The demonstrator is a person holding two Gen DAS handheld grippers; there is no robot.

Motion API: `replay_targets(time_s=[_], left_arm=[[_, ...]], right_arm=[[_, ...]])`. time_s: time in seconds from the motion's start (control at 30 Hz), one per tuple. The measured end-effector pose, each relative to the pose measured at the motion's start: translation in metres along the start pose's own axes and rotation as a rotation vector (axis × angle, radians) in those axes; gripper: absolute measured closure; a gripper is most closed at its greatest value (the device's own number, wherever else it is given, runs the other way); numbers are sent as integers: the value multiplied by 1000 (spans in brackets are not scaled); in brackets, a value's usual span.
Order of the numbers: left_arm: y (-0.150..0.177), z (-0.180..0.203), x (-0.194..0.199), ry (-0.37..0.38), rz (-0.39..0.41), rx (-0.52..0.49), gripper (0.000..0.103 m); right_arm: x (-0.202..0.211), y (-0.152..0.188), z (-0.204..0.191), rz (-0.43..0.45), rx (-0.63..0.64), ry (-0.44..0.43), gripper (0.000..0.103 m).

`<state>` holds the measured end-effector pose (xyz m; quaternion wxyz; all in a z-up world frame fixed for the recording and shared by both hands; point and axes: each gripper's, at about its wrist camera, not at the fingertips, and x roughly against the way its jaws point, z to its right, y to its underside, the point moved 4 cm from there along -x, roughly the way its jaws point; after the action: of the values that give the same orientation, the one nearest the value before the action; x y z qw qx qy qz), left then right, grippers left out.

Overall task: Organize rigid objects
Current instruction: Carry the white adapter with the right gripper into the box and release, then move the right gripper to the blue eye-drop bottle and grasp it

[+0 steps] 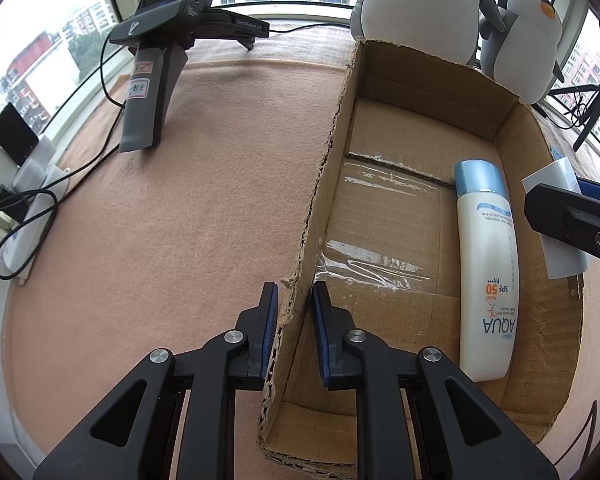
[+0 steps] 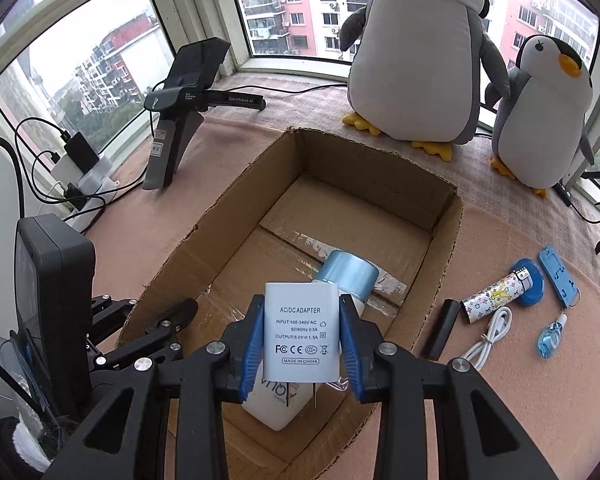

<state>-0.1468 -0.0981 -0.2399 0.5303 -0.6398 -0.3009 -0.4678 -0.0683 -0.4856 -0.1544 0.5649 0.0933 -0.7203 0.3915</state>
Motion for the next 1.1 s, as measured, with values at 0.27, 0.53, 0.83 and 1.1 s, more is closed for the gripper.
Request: replay_targets(time_s=[0.27, 0.53, 0.83, 1.1], left_arm=[[-1, 0, -1, 3, 1, -6, 87], [-1, -1, -1, 6, 2, -17, 87], [-1, 0, -1, 9, 3, -25, 87], [-1, 0, -1, 12, 3, -32, 87]], right_arm=[[10, -9, 2, 57, -19, -4, 26], [11, -7, 22, 47, -66, 23, 26], [18, 6, 77, 36, -163, 78, 26], [25, 25, 146, 19, -278, 174, 26]])
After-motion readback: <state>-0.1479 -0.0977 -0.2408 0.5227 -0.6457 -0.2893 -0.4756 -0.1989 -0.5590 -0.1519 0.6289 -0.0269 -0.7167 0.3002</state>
